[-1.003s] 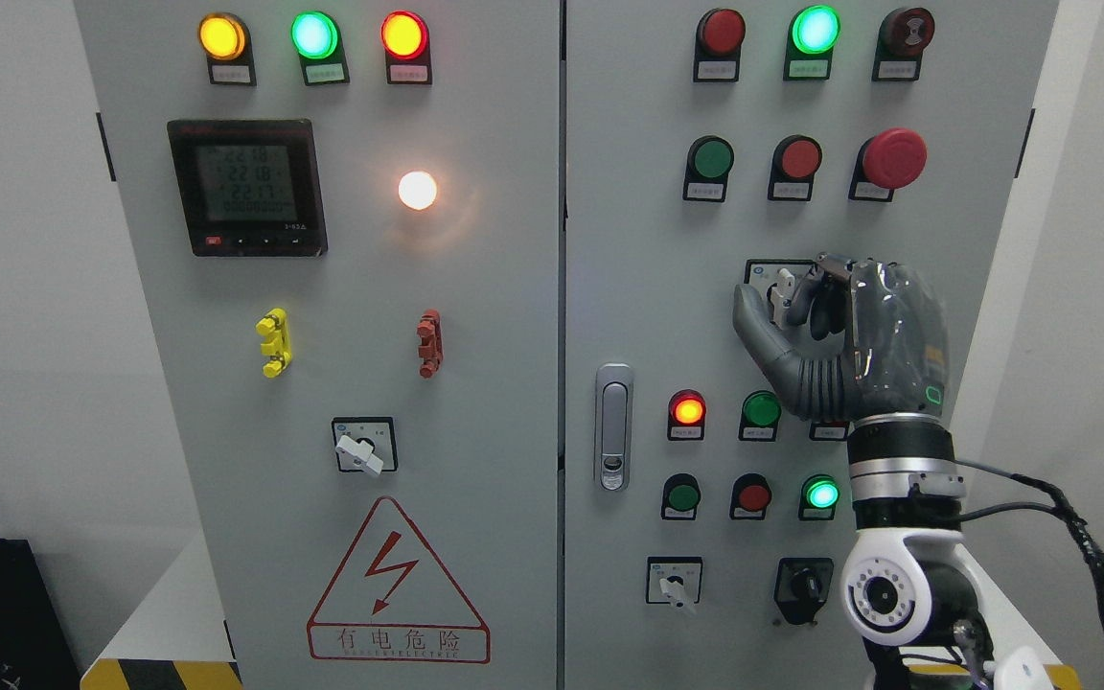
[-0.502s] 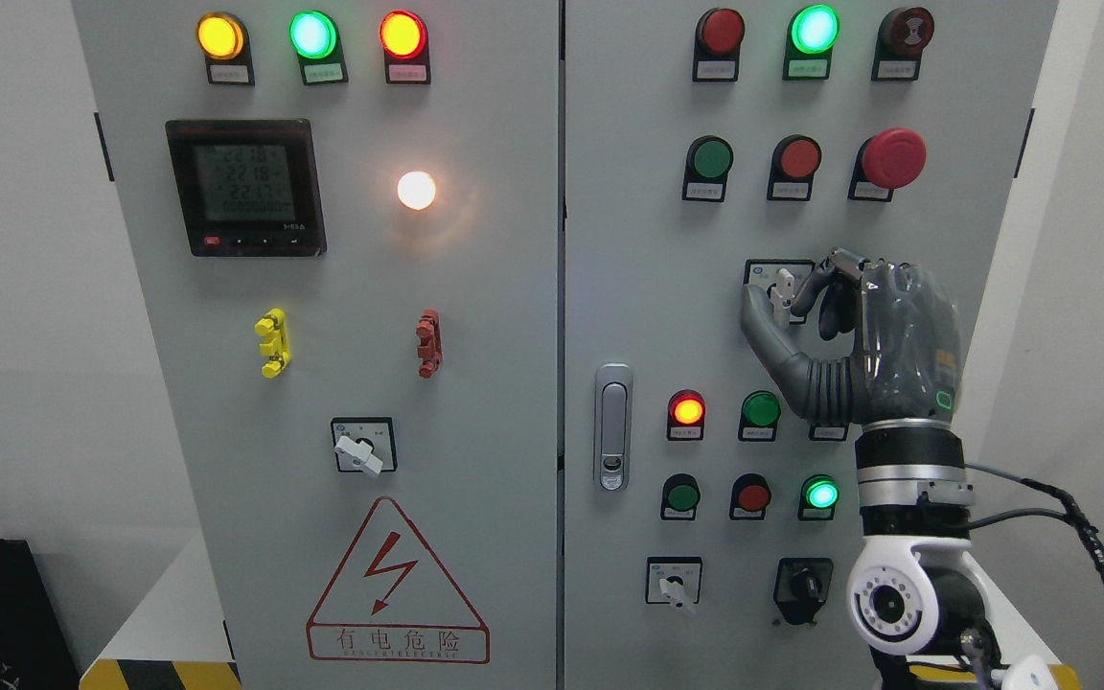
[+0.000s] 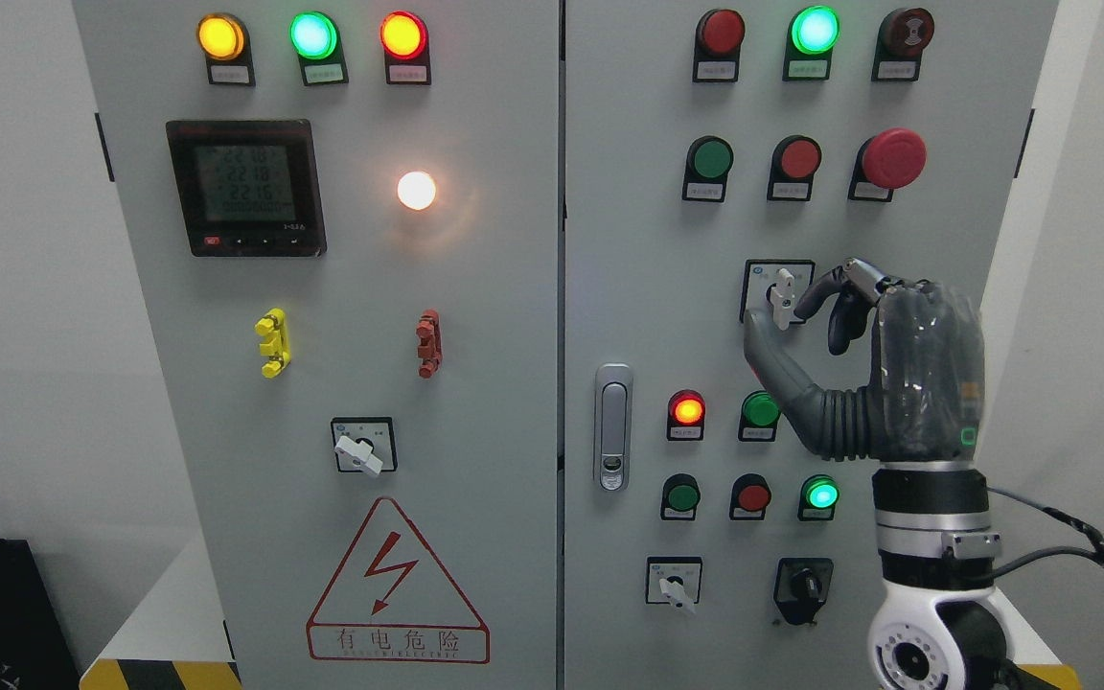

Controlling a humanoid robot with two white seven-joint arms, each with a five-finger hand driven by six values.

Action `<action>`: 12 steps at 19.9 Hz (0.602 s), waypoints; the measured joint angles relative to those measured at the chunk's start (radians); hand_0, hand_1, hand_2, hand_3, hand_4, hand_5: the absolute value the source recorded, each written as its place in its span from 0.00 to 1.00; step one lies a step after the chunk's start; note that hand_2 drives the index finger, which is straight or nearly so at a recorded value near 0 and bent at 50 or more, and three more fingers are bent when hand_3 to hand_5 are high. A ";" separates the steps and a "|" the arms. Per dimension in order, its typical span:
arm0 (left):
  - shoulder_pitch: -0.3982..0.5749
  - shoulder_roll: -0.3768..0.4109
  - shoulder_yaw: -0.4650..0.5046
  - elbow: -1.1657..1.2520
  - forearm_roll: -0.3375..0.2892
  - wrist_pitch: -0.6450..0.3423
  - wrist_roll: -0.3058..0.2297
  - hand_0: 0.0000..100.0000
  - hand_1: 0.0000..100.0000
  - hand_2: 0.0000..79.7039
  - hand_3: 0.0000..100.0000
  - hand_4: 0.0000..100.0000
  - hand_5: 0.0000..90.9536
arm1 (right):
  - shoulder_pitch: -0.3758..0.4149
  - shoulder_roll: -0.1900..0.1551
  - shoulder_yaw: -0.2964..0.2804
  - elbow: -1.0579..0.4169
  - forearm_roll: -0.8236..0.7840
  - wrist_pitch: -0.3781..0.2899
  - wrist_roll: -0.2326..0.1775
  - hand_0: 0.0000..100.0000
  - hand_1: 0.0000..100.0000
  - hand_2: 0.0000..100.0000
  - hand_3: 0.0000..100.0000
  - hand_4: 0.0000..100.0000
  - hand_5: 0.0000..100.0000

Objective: Rotate and turn off gray switch

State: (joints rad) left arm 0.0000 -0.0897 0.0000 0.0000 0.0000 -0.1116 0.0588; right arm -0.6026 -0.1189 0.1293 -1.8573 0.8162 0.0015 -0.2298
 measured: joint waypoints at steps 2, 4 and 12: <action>0.000 0.000 0.000 0.000 0.000 0.000 0.000 0.12 0.39 0.00 0.00 0.00 0.00 | 0.029 -0.014 -0.012 -0.013 0.000 -0.066 -0.002 0.28 0.39 0.42 0.39 0.27 0.24; 0.000 0.000 0.000 0.000 0.000 0.000 0.000 0.12 0.39 0.00 0.00 0.00 0.00 | 0.061 -0.031 -0.027 -0.024 -0.001 -0.127 -0.005 0.29 0.35 0.23 0.18 0.05 0.02; 0.000 0.000 0.000 0.000 0.000 0.000 0.000 0.12 0.39 0.00 0.00 0.00 0.00 | 0.145 -0.098 -0.079 -0.057 -0.006 -0.179 0.062 0.28 0.24 0.13 0.06 0.00 0.00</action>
State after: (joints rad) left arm 0.0000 -0.0898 0.0000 0.0000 0.0000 -0.1116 0.0586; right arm -0.4580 -0.2169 0.0500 -1.9140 0.8102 -0.1771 -0.1674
